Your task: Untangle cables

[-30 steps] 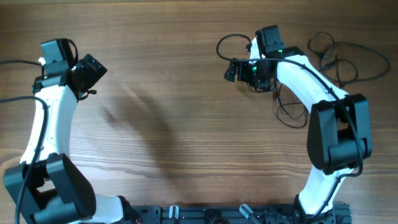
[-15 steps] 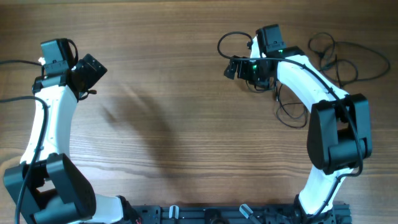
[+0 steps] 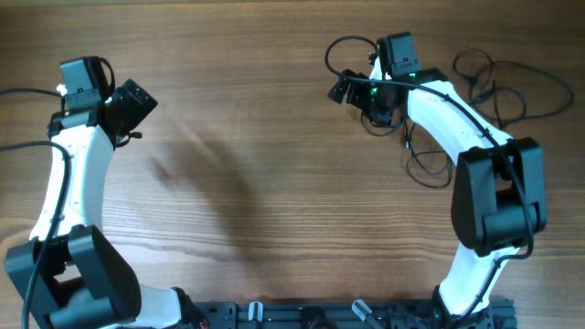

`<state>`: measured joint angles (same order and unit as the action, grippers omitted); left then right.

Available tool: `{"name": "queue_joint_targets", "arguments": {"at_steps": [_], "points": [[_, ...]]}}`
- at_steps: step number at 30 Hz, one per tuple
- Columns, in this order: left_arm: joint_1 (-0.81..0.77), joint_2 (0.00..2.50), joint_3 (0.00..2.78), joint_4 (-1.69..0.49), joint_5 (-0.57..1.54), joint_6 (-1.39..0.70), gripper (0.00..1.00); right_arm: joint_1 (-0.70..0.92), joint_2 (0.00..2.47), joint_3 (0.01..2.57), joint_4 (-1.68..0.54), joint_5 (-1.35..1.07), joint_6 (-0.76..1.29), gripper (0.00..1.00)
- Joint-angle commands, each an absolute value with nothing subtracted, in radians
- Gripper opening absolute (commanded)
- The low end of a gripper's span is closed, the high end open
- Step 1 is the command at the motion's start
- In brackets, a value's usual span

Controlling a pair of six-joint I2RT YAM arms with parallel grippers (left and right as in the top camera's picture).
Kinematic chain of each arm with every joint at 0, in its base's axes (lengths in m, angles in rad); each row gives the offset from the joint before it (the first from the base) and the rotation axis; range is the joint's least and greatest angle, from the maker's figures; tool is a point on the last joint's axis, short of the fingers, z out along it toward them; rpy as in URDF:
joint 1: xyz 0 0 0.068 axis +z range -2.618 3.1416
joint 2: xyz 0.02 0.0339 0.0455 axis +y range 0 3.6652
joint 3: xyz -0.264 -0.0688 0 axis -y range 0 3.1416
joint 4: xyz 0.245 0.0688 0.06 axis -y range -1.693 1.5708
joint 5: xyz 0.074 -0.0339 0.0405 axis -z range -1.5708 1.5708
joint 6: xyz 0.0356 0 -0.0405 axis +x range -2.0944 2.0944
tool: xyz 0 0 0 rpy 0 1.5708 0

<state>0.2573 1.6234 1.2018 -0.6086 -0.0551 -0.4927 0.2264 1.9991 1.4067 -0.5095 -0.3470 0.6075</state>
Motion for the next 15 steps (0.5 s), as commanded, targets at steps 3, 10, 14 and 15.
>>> {"name": "queue_joint_targets", "arguments": {"at_steps": [3, 10, 14, 15], "points": [[0.266, 1.489, 1.205, -0.618, -0.062, -0.505, 1.00, 0.224, 2.014, 1.402, -0.505, -0.337, 0.636, 1.00], [0.266, 1.313, 1.205, -0.618, -0.062, -0.505, 1.00, 0.224, 2.014, 1.402, -0.505, -0.337, 0.636, 1.00], [0.266, 1.276, 1.205, -0.618, -0.062, -0.505, 1.00, 0.224, 2.014, 1.402, -0.505, -0.337, 0.636, 1.00], [0.266, 1.275, 1.205, -0.618, -0.062, -0.505, 1.00, 0.224, 2.014, 1.402, -0.505, -0.337, 0.636, 1.00]]}}
